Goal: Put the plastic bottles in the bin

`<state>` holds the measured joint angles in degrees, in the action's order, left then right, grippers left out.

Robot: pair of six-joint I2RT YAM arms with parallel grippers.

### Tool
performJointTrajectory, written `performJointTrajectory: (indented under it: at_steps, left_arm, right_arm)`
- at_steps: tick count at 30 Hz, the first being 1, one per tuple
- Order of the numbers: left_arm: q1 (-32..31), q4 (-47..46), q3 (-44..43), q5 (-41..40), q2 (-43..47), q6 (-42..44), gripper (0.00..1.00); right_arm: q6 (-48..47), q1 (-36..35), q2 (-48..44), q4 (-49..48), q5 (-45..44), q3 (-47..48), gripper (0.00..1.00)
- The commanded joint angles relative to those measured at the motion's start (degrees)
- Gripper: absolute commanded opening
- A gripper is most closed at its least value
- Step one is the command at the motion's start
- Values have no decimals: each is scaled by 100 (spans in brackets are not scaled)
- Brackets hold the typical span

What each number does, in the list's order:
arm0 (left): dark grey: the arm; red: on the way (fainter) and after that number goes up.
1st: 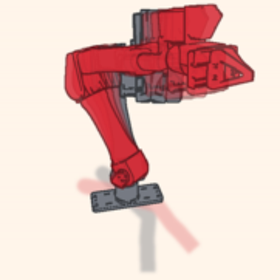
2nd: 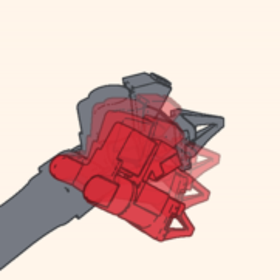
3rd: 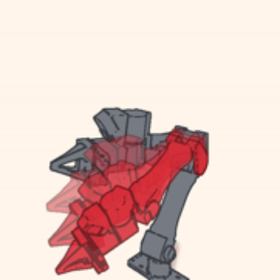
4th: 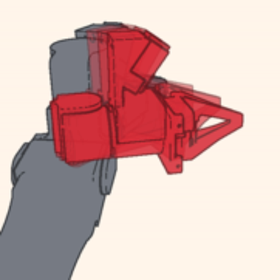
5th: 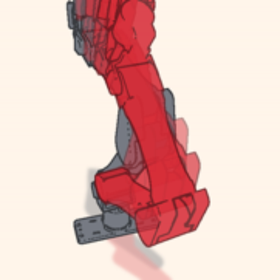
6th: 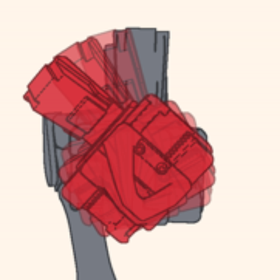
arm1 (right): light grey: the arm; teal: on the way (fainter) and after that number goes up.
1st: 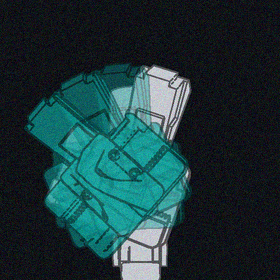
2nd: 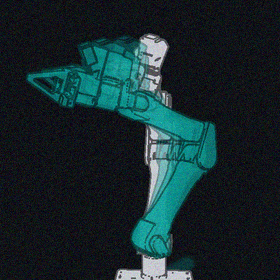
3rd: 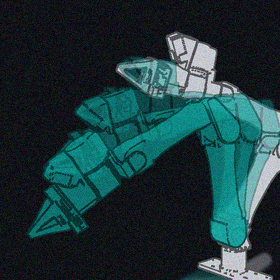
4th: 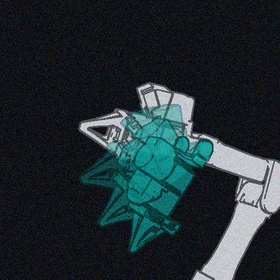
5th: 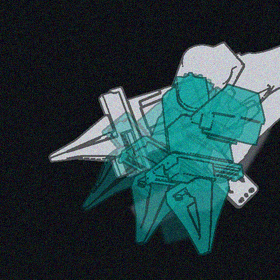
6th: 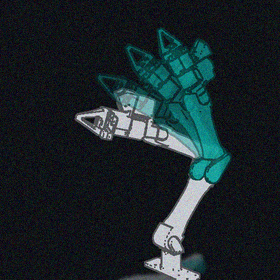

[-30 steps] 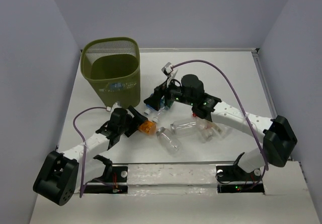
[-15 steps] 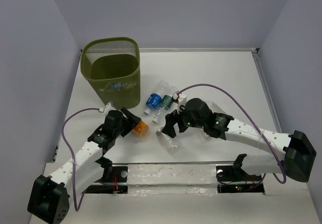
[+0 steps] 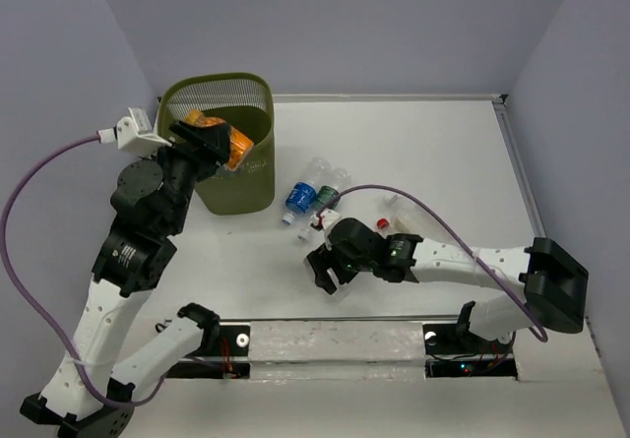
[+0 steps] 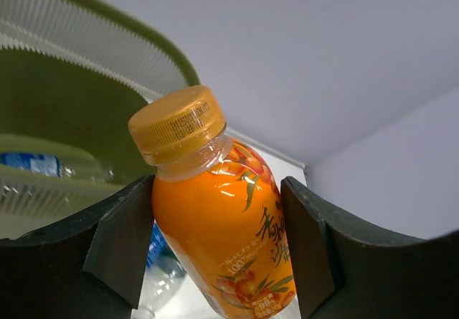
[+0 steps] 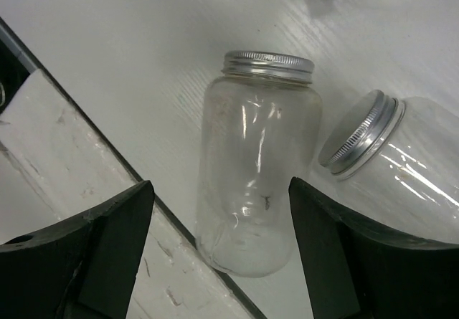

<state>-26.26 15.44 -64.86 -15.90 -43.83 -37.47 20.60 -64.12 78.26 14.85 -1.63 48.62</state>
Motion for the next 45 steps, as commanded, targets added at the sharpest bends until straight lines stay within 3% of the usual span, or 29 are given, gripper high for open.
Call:
performJointTrajectory:
  at_steps: [1, 5, 7, 11, 14, 15, 16, 18, 19, 20, 21, 22, 27, 32, 37, 40, 45]
  left_arm:
    - [-19, -304, -825, -993, -669, 1075, 49]
    - [-2, -770, -1466, -1931, -1389, 1672, 51]
    - [86, -875, -2325, -2432, -2465, 2241, 52]
    - [209, -886, -2820, -2760, -3086, 2631, 52]
    - [393, -1085, -2761, -2944, -3421, 2850, 53]
    - [463, -1192, -2699, -3128, -3473, 2947, 53]
    - [508, -1254, -2672, -3173, -3570, 3069, 55]
    - [569, -1184, -2664, -3130, -3641, 3071, 61]
    - [578, -1158, -2637, -3112, -3641, 3018, 78]
    - [578, -1123, -2541, -3069, -3597, 2974, 87]
    - [578, -1114, -2479, -2920, -3545, 2922, 96]
    - [578, -1044, -2400, -2823, -3405, 2808, 99]
    - [570, -596, -2137, -1692, -2737, 2368, 99]
    - [561, -244, -1127, -1161, -1437, 2060, 99]
    - [561, 238, -160, -871, 46, 1709, 99]
    - [561, 564, 333, -722, 585, 1515, 99]
    - [569, 1118, 817, -450, 1500, 1173, 99]
  right_arm:
    - [6, -215, 242, 88, -470, 376, 81]
    - [-30, -390, 506, 141, -610, 420, 84]
    - [-65, -443, 768, 158, -637, 472, 91]
    - [-82, -496, 972, 141, -838, 534, 91]
    - [-91, -496, 1095, 115, -1023, 587, 86]
    - [-91, -496, 1104, 80, -1050, 587, 83]
    - [-83, -496, 1060, 62, -1067, 578, 65]
    - [-56, -496, 946, 18, -1094, 552, 50]
    - [-56, -496, 789, -8, -1103, 535, 42]
    - [-56, -496, 700, -9, -1155, 526, 41]
    - [-65, -496, 613, 0, -1164, 526, 41]
    - [-74, -549, 420, 0, -1164, 534, 41]
    - [-143, -549, -371, 18, -909, 718, 41]
    - [-697, -549, -654, -9, -1576, 1754, 37]
    - [-1584, -480, -136, -271, -1885, 3327, 37]
    - [-1936, -234, 232, -667, -1517, 4250, 37]
    - [-1972, 311, 1875, -694, -981, 6303, 36]
